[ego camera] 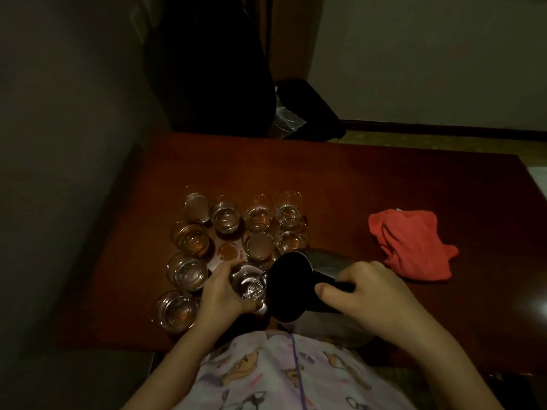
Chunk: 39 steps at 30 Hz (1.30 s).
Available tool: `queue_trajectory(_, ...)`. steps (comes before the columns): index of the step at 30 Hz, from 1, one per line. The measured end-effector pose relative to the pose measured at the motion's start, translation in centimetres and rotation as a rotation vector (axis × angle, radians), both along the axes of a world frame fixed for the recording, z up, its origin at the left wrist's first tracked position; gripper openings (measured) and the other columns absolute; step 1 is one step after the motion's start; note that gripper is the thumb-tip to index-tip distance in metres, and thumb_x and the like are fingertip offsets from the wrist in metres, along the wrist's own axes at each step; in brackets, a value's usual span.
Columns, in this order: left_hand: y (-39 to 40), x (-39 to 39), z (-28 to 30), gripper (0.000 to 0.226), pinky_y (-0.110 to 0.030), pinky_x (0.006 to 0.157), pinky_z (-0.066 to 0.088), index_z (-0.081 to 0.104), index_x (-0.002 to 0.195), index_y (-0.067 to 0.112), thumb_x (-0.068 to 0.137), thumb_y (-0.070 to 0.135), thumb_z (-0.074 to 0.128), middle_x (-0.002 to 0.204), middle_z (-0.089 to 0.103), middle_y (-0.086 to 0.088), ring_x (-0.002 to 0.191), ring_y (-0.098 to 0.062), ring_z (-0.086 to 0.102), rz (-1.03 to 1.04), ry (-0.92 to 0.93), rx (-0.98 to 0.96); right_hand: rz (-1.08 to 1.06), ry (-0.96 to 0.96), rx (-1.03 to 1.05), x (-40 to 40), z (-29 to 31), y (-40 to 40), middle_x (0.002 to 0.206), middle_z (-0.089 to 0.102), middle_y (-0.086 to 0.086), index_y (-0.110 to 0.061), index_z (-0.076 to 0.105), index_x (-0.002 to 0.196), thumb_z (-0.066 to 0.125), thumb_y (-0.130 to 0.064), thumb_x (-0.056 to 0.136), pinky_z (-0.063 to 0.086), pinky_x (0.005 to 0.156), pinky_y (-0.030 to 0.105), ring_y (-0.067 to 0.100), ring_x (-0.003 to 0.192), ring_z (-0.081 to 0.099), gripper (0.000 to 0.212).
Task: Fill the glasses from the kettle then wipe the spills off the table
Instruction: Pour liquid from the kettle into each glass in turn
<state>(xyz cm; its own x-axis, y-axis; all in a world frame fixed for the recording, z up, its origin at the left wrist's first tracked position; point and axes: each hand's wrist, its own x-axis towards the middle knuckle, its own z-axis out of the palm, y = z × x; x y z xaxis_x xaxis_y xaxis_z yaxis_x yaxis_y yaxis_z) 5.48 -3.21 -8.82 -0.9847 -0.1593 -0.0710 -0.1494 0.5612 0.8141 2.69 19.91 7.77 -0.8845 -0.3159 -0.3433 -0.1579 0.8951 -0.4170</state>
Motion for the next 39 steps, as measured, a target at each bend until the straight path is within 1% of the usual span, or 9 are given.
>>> queue_trajectory(2, 0.07, -0.03, 0.05, 0.079, -0.011, 0.077, 0.042, 0.057, 0.114, 0.021, 0.042, 0.028, 0.091, 0.108, 0.060, 0.009, 0.099, -0.005, 0.057, 0.008, -0.006, 0.001, -0.005, 0.000, 0.004, 0.01, 0.04, -0.04, 0.048, 0.030, 0.003, -0.012, 0.041, 0.052, 0.054, -0.052, 0.078, 0.021, 0.050, 0.033, 0.018, 0.046, 0.031, 0.050)
queue_trajectory(6, 0.04, -0.02, -0.13, 0.083, -0.009, 0.078, 0.040, 0.056, 0.117, 0.019, 0.042, 0.030, 0.091, 0.111, 0.060, 0.008, 0.102, -0.006, 0.056, 0.006, -0.013, -0.009, -0.002, -0.018, -0.012, -0.06, 0.16, 0.00, 0.047, 0.029, 0.002, -0.013, 0.040, 0.051, 0.054, -0.051, 0.078, 0.021, 0.051, 0.033, 0.016, 0.044, 0.028, 0.049)
queue_trajectory(12, 0.10, 0.10, -0.15, 0.083, -0.014, 0.080, 0.043, 0.055, 0.118, 0.022, 0.043, 0.030, 0.090, 0.112, 0.059, 0.009, 0.102, -0.006, 0.055, 0.012, -0.020, -0.012, 0.003, -0.027, -0.025, -0.15, -0.01, 0.20, 0.046, 0.029, 0.002, -0.014, 0.040, 0.050, 0.052, -0.053, 0.077, 0.022, 0.050, 0.032, 0.016, 0.043, 0.028, 0.049)
queue_trajectory(17, 0.14, -0.01, -0.07, 0.082, -0.012, 0.077, 0.042, 0.055, 0.117, 0.021, 0.043, 0.028, 0.091, 0.111, 0.059, 0.008, 0.100, -0.006, 0.056, 0.010, -0.015, -0.020, 0.012, -0.023, -0.028, -0.24, -0.18, 0.35, 0.046, 0.030, 0.002, -0.014, 0.041, 0.049, 0.052, -0.053, 0.077, 0.022, 0.050, 0.033, 0.016, 0.044, 0.029, 0.050)
queue_trajectory(20, 0.33, -0.01, 0.13, 0.079, -0.006, 0.075, 0.039, 0.056, 0.114, 0.024, 0.043, 0.023, 0.091, 0.108, 0.058, 0.011, 0.096, 0.000, 0.054, 0.021, -0.012, -0.012, 0.018, -0.012, -0.017, -0.30, -0.24, 0.34, 0.047, 0.030, 0.003, -0.012, 0.038, 0.049, 0.051, -0.056, 0.077, 0.021, 0.049, 0.032, 0.017, 0.044, 0.030, 0.053)
queue_trajectory(24, 0.43, 0.02, 0.32, 0.079, 0.000, 0.073, 0.038, 0.054, 0.114, 0.027, 0.045, 0.023, 0.091, 0.107, 0.057, 0.013, 0.094, 0.008, 0.051, 0.003, -0.009, -0.003, 0.012, -0.019, -0.017, -0.34, -0.27, 0.35, 0.046, 0.031, 0.003, -0.013, 0.039, 0.049, 0.054, -0.052, 0.079, 0.022, 0.050, 0.032, 0.017, 0.044, 0.031, 0.051)
queue_trajectory(31, 0.40, 0.00, 0.07, 0.083, -0.002, 0.076, 0.036, 0.054, 0.119, 0.022, 0.044, 0.023, 0.091, 0.112, 0.056, 0.011, 0.100, -0.001, 0.052, 0.003, -0.028, 0.003, 0.016, -0.015, -0.020, -0.35, -0.53, 0.45, 0.046, 0.029, 0.003, -0.014, 0.038, 0.048, 0.055, -0.051, 0.079, 0.021, 0.050, 0.032, 0.017, 0.044, 0.029, 0.051)
queue_trajectory(35, 0.36, -0.02, 0.00, 0.084, -0.003, 0.077, 0.036, 0.054, 0.119, 0.022, 0.044, 0.027, 0.092, 0.112, 0.056, 0.010, 0.099, -0.001, 0.052, -0.008, -0.026, -0.005, 0.010, -0.023, -0.017, -0.30, -0.47, 0.35, 0.045, 0.029, 0.003, -0.013, 0.036, 0.048, 0.053, -0.052, 0.076, 0.022, 0.050, 0.032, 0.017, 0.043, 0.029, 0.051)
queue_trajectory(39, 0.32, -0.04, 0.04, 0.084, -0.002, 0.078, 0.035, 0.054, 0.119, 0.021, 0.044, 0.024, 0.091, 0.113, 0.056, 0.010, 0.100, -0.003, 0.052, -0.009, -0.019, -0.011, 0.010, -0.021, -0.010, -0.38, -0.46, 0.25, 0.044, 0.029, 0.003, -0.012, 0.036, 0.048, 0.053, -0.053, 0.076, 0.021, 0.050, 0.032, 0.016, 0.043, 0.030, 0.052)
